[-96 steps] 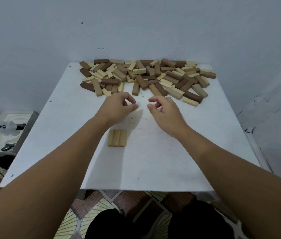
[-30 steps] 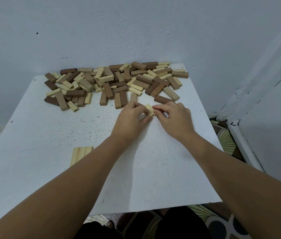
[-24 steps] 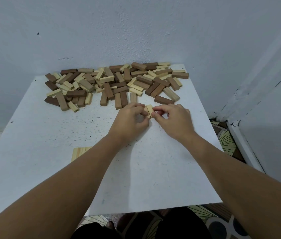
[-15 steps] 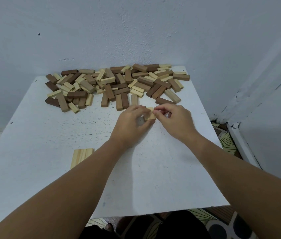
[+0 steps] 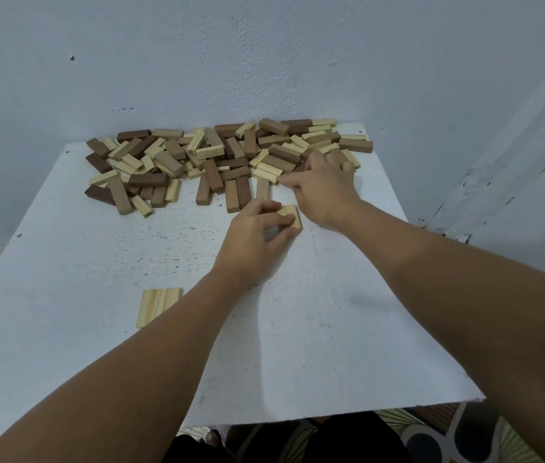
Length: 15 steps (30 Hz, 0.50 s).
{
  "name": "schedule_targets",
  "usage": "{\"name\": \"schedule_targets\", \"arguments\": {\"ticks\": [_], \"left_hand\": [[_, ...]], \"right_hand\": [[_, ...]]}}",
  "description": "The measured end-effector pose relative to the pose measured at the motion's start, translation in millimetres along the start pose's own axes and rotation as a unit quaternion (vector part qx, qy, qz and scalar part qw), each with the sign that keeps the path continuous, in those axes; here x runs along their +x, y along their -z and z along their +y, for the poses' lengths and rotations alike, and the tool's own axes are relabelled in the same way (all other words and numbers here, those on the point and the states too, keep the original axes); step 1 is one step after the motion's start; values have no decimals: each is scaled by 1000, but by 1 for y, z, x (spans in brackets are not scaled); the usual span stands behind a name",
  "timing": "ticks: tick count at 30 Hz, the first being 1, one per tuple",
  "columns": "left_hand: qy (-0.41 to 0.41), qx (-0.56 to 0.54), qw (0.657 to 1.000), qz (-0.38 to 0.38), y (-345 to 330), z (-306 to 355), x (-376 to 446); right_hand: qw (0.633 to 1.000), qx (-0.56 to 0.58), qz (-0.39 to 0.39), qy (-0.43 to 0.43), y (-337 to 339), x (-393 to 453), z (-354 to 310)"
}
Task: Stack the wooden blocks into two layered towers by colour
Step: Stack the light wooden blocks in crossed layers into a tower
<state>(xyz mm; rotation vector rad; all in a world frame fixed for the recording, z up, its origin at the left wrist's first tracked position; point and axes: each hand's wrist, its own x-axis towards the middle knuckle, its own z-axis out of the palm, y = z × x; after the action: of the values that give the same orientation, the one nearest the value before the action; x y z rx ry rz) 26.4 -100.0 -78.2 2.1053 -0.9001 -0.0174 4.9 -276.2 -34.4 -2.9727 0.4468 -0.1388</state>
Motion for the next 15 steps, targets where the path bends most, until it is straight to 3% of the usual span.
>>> {"name": "schedule_targets", "arguments": {"ticks": [2,7,15], "left_hand": [[-2,5,1000,8,1,-1,1],[8,3,1000,17,2,-1,1],[17,7,1000,17,2,-1,1]], "right_hand": [[999,-16,43,11,0,1,0],[998,-33,22,43,-1,3,-3],[991,-27,122,50,-6,-18,6]]}}
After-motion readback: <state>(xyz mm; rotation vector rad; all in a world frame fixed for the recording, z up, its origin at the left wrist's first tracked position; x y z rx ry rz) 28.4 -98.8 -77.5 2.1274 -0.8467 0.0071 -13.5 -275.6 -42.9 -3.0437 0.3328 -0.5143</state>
